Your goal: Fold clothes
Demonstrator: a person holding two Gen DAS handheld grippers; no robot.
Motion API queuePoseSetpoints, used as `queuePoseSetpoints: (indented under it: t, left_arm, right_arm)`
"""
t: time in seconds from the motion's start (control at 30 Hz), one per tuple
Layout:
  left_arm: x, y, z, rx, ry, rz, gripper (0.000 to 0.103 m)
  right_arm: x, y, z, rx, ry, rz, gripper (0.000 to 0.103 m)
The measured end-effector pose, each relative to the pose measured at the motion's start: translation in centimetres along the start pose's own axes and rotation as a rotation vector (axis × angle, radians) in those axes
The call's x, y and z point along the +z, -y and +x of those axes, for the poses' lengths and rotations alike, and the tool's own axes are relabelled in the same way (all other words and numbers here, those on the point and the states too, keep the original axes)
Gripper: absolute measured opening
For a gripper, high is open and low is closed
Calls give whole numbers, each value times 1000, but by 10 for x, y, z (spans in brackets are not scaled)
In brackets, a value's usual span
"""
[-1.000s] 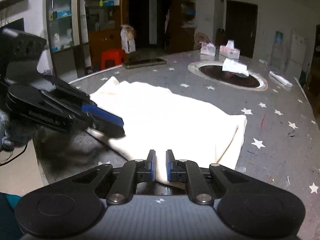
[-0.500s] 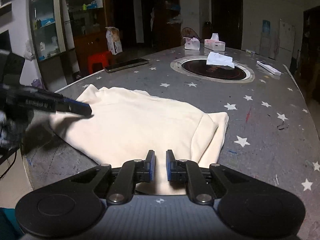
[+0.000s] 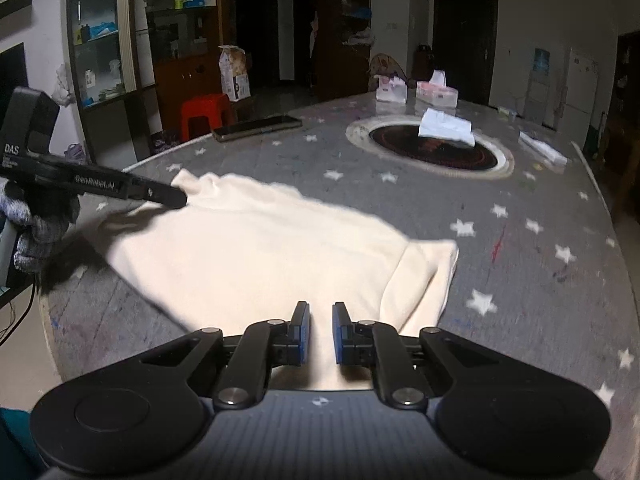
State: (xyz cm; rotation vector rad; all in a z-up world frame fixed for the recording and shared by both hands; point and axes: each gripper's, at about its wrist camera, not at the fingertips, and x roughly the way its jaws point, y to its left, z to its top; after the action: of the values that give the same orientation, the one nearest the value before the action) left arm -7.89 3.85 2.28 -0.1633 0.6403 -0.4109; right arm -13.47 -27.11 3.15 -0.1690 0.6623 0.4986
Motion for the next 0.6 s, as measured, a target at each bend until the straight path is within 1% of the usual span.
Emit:
queuePoseSetpoints:
  t: [0.07, 0.2, 0.3, 0.4, 0.47, 0.53, 0.6]
  left_arm:
    - [3, 2, 0, -2, 7, -2, 21]
    - [6, 9, 1, 4, 21, 44, 22]
    - [8, 3, 10, 23, -1, 37, 22]
    - [8, -6, 14, 16, -9, 4, 21]
    - [10, -8, 11, 12, -3, -8, 21]
    - [12, -8, 8, 16, 5, -9, 22]
    - [13, -11, 4, 34, 8, -20, 26]
  right_arm:
    - [8, 3, 3, -9, 14, -10, 12]
    - [24, 13, 19, -25, 28, -14, 12]
    - [32, 23, 42, -44, 13, -6, 12]
    - [29, 35, 58, -57, -8, 25, 11]
    - [29, 38, 57, -49, -4, 50, 12]
    - [32, 32, 52, -49, 0, 31, 15]
    - [34, 27, 47, -49, 4, 12, 17]
